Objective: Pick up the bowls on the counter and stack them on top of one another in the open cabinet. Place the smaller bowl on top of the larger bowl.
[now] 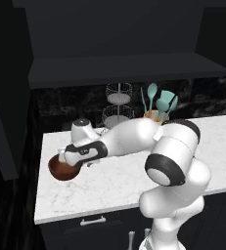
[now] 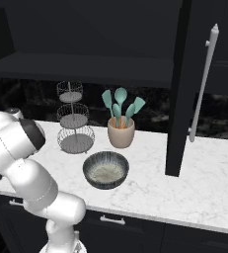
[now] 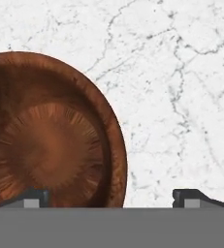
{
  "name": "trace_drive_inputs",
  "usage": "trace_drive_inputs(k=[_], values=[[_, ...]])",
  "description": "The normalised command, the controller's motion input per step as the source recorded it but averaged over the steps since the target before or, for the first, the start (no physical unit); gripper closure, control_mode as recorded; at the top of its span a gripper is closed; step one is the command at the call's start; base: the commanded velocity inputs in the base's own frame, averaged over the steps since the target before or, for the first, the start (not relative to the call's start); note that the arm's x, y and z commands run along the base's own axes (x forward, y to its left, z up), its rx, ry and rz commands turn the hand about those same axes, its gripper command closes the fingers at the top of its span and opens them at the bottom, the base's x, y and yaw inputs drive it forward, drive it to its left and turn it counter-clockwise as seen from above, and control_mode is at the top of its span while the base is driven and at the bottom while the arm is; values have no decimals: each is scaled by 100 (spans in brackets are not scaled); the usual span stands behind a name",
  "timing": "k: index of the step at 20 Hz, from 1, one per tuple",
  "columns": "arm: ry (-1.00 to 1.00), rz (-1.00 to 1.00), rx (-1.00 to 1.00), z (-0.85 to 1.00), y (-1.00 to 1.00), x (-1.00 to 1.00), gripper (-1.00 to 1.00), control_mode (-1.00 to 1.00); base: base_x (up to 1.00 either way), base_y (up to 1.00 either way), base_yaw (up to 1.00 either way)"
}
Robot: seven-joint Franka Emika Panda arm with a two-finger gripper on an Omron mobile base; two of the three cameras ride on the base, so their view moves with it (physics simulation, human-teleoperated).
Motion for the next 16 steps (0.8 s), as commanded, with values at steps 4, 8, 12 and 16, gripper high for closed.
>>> trace_drive_inputs(k=[4, 8, 12, 16], values=[[4, 0, 0, -31, 4, 15, 100, -100, 0, 0, 0], [0, 0, 0, -4, 0, 4, 100, -100, 0, 0, 0], [0, 0, 0, 0, 0, 0, 100, -100, 0, 0, 0], [0, -1, 0, 1, -3, 0, 100, -100, 0, 0, 0]])
